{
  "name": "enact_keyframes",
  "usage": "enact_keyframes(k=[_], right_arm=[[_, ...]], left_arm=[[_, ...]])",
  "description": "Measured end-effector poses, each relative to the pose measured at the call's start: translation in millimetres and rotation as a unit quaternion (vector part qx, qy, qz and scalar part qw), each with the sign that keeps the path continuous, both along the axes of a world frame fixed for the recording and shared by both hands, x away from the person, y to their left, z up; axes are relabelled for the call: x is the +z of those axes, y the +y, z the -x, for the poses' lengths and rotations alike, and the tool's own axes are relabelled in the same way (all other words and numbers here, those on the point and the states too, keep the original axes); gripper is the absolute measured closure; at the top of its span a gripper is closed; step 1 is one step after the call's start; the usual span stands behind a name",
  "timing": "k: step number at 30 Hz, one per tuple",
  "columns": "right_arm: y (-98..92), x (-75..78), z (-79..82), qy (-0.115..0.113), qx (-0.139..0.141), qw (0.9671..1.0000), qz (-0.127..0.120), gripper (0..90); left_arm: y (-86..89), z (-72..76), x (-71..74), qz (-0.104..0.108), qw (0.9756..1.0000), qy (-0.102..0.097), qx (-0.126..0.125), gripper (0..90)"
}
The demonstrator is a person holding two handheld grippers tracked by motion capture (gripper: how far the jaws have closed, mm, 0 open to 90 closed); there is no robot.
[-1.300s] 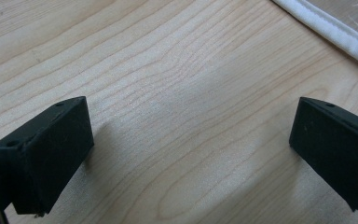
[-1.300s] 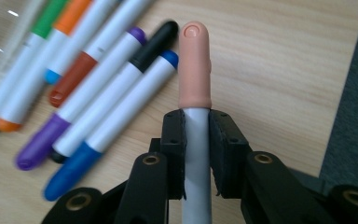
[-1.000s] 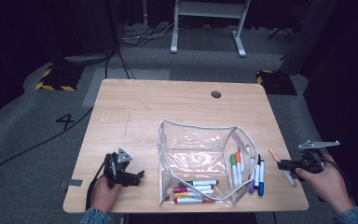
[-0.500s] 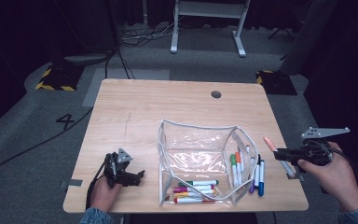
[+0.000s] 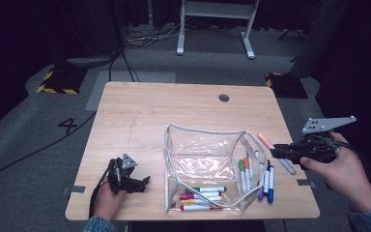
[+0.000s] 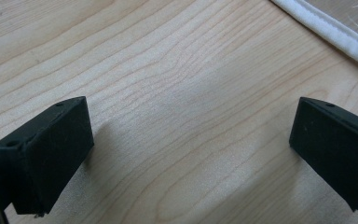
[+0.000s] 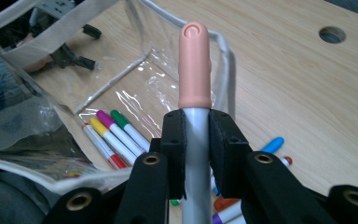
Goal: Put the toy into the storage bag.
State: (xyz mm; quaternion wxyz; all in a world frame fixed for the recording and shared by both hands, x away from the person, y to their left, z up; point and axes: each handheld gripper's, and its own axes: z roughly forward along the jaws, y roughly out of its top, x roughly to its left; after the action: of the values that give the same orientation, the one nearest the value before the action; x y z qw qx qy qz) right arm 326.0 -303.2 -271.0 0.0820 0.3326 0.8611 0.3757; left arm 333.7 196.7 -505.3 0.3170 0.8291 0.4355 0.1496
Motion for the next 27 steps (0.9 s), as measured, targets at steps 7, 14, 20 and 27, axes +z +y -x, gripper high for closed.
enact_keyframes(k=[7,14,20,27], right_arm=[[30.5,8.2,-1.5,-0.003,0.046,0.9989,0.004,77.2],[58.5,14.7,-2.2,-0.005,0.082,0.9966,0.009,77.2],[79.5,18.6,-3.8,-0.006,0.107,0.9942,0.010,77.3],[103.0,18.4,-8.4,0.001,0.137,0.9903,0.024,77.3]], left_arm=[[-0.1,-1.1,-0.1,0.001,1.0000,-0.001,-0.003,0.0],[-0.1,-1.5,0.0,0.000,1.0000,-0.001,-0.004,0.0],[-0.1,-1.4,0.1,-0.001,1.0000,0.000,-0.004,0.0],[-0.2,-1.2,0.1,-0.001,1.0000,-0.001,-0.003,0.0]])
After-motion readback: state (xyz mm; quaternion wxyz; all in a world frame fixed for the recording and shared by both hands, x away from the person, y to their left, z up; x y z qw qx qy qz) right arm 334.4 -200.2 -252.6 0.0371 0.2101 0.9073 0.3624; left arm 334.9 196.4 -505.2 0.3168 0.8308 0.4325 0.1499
